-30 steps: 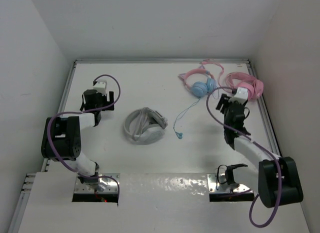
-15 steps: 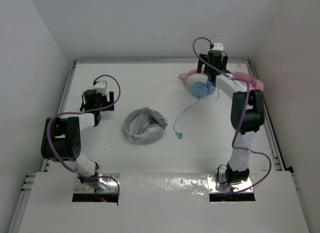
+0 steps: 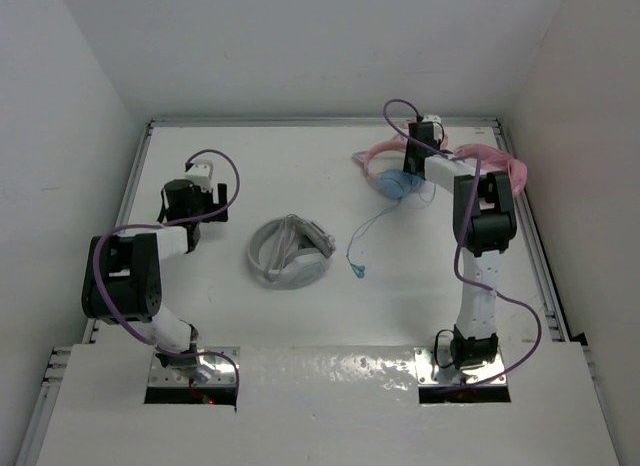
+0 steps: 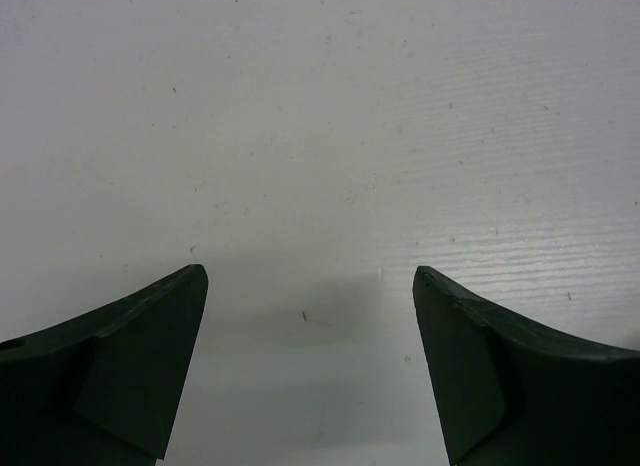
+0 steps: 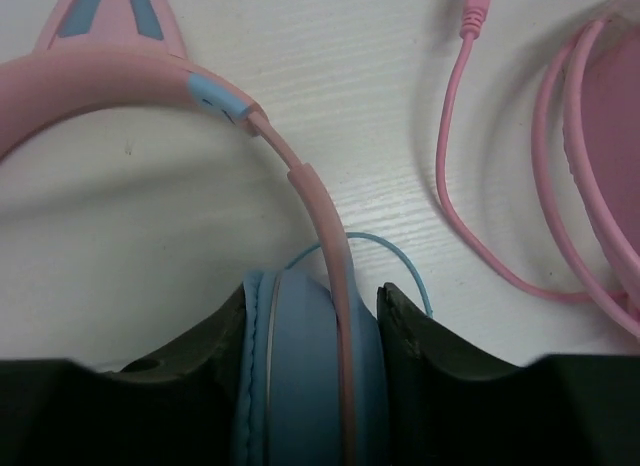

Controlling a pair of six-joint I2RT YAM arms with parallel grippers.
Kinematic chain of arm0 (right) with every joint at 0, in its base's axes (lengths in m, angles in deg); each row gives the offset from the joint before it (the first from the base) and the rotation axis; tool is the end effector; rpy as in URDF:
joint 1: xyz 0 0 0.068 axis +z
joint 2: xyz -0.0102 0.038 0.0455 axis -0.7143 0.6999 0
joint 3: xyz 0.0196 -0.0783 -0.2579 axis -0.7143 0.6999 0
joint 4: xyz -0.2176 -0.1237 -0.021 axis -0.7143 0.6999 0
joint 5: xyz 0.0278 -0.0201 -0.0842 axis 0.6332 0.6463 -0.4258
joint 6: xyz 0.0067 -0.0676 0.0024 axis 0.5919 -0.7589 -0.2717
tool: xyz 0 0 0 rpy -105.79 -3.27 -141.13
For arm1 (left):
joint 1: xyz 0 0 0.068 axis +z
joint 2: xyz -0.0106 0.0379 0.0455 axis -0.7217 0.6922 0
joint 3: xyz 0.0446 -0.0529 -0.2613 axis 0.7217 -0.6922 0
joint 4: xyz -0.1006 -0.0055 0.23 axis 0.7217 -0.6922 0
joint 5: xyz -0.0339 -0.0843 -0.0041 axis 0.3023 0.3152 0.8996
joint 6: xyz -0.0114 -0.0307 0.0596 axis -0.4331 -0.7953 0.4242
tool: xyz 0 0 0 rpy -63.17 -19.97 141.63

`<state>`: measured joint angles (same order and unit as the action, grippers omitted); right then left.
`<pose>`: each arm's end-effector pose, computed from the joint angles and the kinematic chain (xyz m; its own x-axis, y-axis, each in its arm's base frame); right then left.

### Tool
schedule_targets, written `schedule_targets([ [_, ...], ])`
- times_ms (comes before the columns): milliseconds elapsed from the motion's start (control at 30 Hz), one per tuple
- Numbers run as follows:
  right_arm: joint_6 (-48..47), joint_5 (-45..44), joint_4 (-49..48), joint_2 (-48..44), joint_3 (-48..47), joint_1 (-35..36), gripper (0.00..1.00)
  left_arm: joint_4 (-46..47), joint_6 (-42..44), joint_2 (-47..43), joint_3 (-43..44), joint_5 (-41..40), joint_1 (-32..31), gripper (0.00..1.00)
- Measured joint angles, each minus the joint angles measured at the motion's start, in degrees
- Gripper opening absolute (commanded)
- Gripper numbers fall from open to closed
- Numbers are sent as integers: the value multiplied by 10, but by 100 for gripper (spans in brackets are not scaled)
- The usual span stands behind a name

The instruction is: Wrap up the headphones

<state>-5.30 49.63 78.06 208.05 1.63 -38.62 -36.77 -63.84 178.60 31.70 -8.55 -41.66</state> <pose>0.4880 0.0382 0.1356 -0.5932 0.2076 -0.7779 0.3671 0.9296 -0.0318 0.3193 0.0203 0.1591 -0.4835 0.1453 -0.8632 0.0905 0.9891 0.1158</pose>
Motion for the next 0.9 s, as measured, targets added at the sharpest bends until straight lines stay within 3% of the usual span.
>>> schedule_targets([
  [33,0,2,0,-4,5,-1,10,0,1,0,0,4,0,81],
  [67,2,3,0,-9,9,-1,0,0,2,0,0,7,1,81],
  [200,-13,10,-12,-50,68,2,0,-11,12,-6,1,35,1,78],
  [333,-65,-6,-21,-128,131,25,0,-94,24,-12,54,71,0,77],
  [500,-164,-50,-74,-243,136,116,0,-241,53,-23,229,122,-16,80],
  [633,-221,-53,-150,-310,116,211,0,-333,87,-44,372,122,-90,82],
  [767,-266,-50,-214,-327,104,275,0,-392,92,-56,461,141,-166,84],
  [900,-285,-31,-214,-324,103,311,0,-441,85,-49,522,148,-170,84],
])
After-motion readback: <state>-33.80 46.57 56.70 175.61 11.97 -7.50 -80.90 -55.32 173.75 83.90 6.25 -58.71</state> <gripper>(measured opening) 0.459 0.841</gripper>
